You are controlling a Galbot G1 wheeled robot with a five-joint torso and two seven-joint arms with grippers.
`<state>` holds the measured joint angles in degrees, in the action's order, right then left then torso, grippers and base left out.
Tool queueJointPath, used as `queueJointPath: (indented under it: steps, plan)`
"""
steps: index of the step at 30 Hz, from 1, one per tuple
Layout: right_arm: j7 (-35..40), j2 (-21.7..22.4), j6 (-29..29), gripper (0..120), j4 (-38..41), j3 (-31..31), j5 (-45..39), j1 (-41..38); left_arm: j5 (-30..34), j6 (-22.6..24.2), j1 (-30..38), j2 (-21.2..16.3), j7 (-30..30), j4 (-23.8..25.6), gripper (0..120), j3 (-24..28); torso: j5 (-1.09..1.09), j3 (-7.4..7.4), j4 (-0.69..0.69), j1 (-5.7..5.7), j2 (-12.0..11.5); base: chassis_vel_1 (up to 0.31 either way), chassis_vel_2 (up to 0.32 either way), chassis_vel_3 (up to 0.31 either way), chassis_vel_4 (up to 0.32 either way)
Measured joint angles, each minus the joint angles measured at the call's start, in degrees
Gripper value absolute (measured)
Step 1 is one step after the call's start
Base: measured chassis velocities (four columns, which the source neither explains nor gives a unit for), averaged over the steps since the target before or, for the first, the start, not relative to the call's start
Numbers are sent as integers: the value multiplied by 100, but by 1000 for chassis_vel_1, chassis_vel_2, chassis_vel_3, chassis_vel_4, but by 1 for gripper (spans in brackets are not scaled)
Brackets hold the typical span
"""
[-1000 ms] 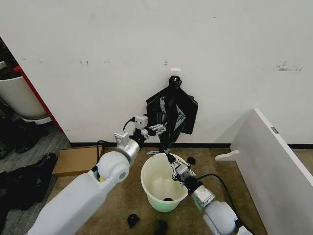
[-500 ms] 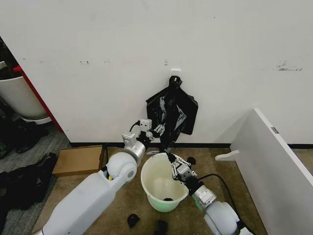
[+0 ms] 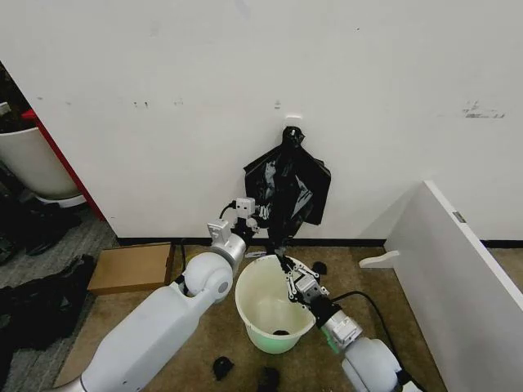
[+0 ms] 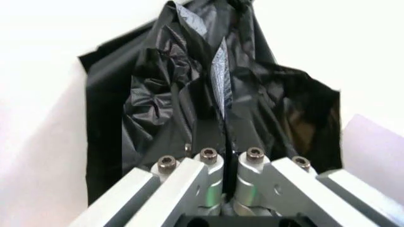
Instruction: Place the garbage bag over the trash bin.
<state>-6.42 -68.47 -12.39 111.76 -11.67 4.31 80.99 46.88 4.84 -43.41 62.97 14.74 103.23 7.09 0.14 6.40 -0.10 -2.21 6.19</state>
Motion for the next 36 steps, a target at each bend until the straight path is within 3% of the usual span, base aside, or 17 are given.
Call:
queueJointPath:
  steps: [9,11,17,22,36]
  plan:
    - [73,58,109,56,253,-248,-437,429,140,-61,47,42,106,-84,0,-123,1,0,-1,0,0,0,0,0,0]
    - [82,59,118,57,260,-258,-463,438,141,-62,46,42,109,-83,0,-126,0,0,-1,0,0,0,0,0,0]
    - [337,70,444,86,360,-361,-1190,382,140,-64,-3,41,138,-13,0,-163,0,0,-1,0,0,0,0,0,0]
    - [554,49,853,98,421,-272,-2139,159,132,-61,-57,11,139,63,0,-155,1,0,0,0,0,0,0,0,0]
    - [956,-126,1680,100,58,-213,-4349,-1005,127,-48,-83,-26,145,102,0,-142,0,0,0,0,0,0,0,0,0]
